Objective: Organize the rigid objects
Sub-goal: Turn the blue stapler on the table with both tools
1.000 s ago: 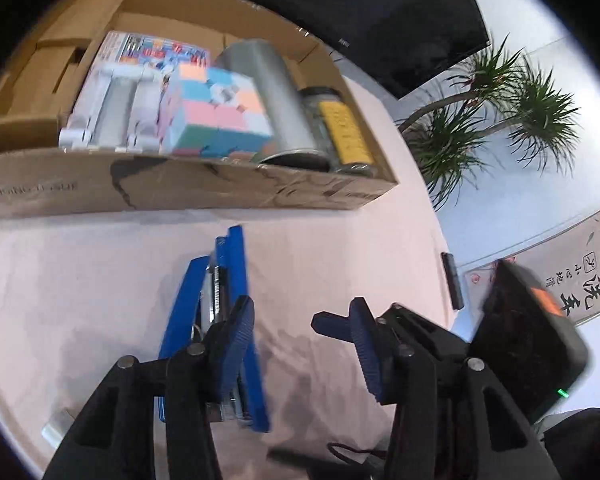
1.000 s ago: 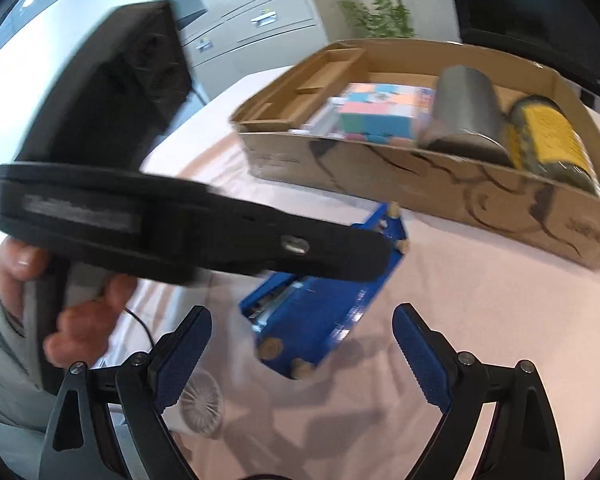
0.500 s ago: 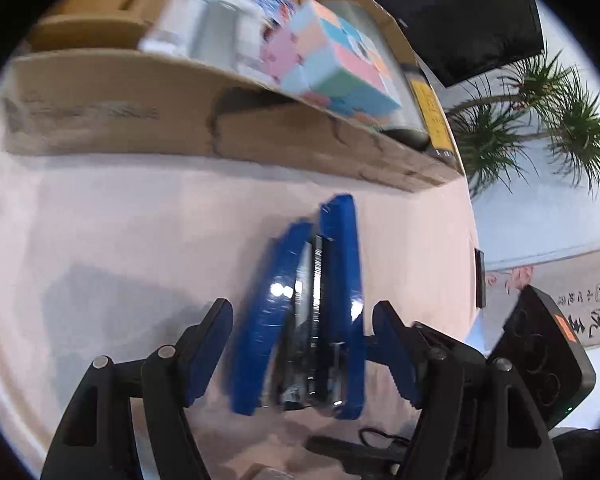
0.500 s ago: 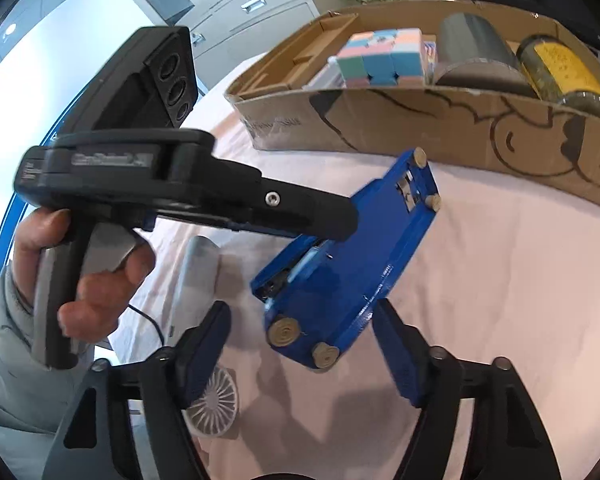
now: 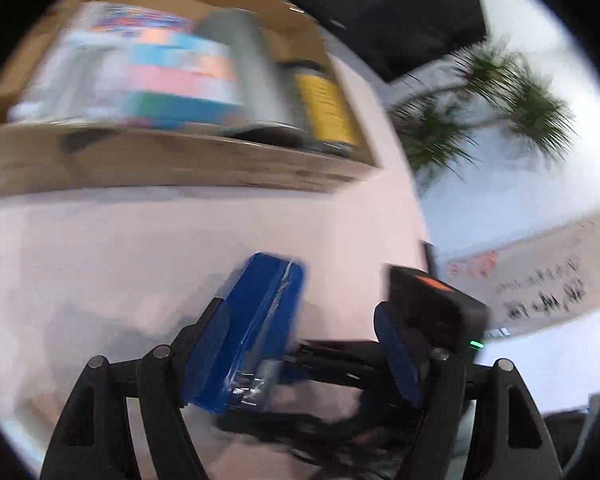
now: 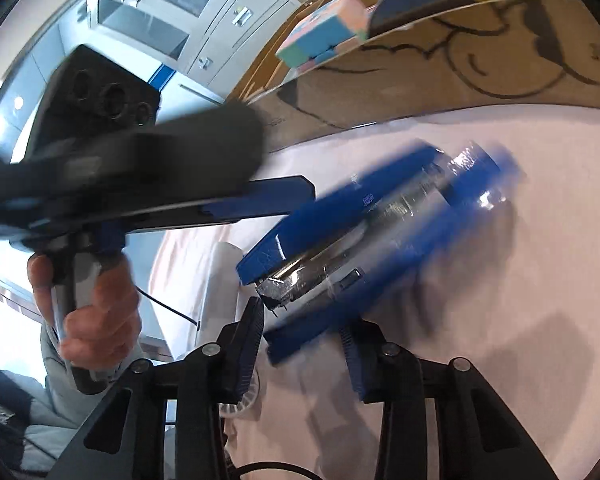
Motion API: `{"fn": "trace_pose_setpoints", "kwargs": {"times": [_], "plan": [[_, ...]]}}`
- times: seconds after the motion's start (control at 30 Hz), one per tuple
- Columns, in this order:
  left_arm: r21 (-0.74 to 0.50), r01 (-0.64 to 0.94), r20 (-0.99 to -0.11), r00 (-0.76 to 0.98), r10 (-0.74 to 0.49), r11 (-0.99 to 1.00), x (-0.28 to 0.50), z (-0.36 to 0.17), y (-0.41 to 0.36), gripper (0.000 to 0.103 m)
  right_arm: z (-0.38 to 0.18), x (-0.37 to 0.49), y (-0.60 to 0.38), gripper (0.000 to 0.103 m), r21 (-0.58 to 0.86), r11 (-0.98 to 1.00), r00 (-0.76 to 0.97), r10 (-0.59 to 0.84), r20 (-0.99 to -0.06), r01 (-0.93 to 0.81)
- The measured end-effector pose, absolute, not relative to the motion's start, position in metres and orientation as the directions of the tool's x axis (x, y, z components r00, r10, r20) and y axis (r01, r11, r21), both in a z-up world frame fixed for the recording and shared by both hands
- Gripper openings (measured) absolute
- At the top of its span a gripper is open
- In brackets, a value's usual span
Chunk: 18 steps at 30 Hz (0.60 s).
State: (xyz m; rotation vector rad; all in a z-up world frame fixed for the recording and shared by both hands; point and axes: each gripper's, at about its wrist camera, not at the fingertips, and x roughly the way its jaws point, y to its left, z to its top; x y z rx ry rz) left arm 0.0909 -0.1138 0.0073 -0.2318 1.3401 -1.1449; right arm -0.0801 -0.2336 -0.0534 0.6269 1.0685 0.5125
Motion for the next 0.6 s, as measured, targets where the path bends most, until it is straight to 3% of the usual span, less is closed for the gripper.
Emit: {"fn": "trace_pose_setpoints", "kwargs": {"times": [0.07,0.2,0.27,0.43,0.6], "plan": [[-0.722,0.535,-0.622,-0.223,-0.750,0.439,0.080,0.009,-0.133,0.073,-0.056,-0.086,-0.246,0.046,0.668,0.743,0.409,0.624,-0.666,-0.046],[-0.749,0.530,-0.601,-0.289,-0.746,0.398,0.070,0.005,-0.152,0.073,-0.054,-0.106,-0.279,0.042,0.644,0.764,0.443,0.565,-0.696,0.038],[-0.741,0.536,-0.604,-0.268,-0.751,0.404,0.071,0.006,-0.151,0.073,-0.044,-0.122,-0.300,0.045,0.558,0.825,0.477,0.455,-0.752,0.093],[-0.681,0.528,-0.666,-0.159,-0.729,0.507,0.088,-0.003,-0.133,0.073,-0.023,-0.144,-0.347,0.045,0.465,0.859,0.536,0.295,-0.791,0.213],[-0.701,0.494,-0.686,-0.267,-0.677,0.515,0.087,-0.034,-0.143,0.073,-0.012,-0.140,-0.322,0.049,0.457,0.876,0.502,0.329,-0.800,0.155]]}}
